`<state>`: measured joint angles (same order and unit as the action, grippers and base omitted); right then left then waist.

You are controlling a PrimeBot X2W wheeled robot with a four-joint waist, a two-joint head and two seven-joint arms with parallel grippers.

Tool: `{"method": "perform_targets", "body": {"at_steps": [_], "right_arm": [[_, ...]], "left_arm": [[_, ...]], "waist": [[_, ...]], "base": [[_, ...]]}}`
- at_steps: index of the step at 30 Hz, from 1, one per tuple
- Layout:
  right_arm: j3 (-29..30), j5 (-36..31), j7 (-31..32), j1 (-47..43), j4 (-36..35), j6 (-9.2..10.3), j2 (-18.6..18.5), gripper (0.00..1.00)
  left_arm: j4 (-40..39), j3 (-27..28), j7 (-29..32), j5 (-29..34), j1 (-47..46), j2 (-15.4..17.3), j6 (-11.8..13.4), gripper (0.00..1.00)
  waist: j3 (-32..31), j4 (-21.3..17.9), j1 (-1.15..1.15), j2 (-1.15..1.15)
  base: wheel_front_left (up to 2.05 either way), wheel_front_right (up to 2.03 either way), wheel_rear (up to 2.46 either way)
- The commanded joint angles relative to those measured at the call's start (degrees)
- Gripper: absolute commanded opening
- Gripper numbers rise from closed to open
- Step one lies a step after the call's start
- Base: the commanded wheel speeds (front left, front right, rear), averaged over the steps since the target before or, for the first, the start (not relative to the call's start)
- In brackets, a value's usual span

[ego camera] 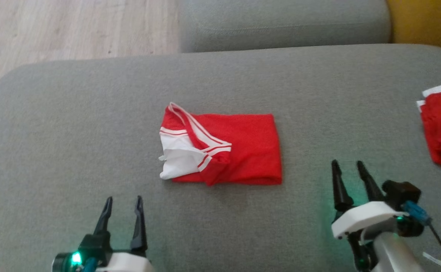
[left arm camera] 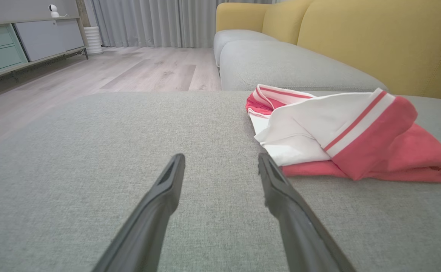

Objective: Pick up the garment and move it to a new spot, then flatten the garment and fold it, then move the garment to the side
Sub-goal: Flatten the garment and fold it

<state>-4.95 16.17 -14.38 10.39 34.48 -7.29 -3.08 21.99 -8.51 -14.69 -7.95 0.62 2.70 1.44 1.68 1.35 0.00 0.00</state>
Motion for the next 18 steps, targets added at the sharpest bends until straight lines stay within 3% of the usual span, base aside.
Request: {"method": "perform_targets", "body": {"at_steps": [1,2,12,18], "right_arm": [[-2.9,0.7,-0.6,3.7,-1.2,-0.2,0.2,0.05],[-4.1,0.8,-0.6,4.5,-0.9,-0.2,0.2,0.0],[-8.3,-2.1,0.2,15.9,10.9,-0.2,0.2,0.0],[-16.0,1.0,1.3,19.6,16.0,-0.2,0.2,0.0]], "left_arm": [[-1.6,0.8,-0.3,-0.1,-3.4,0.2,-0.1,1.0],[-1.5,0.2,-0.3,-0.4,-3.8,0.2,-0.2,1.0],[-1.0,-5.9,-0.3,-4.8,-6.4,0.2,0.4,1.0],[-1.3,-7.1,-0.3,-6.2,-6.9,0.2,0.8,1.0]], "waist": [[1.1,1.7,0.0,0.0],[1.4,2.6,0.0,0.0],[5.6,15.2,0.0,0.0],[7.6,20.6,0.0,0.0]], "base": [[0.0,0.0,0.0],[0.0,0.0,0.0],[0.0,0.0,0.0],[0.0,0.0,0.0]]}}
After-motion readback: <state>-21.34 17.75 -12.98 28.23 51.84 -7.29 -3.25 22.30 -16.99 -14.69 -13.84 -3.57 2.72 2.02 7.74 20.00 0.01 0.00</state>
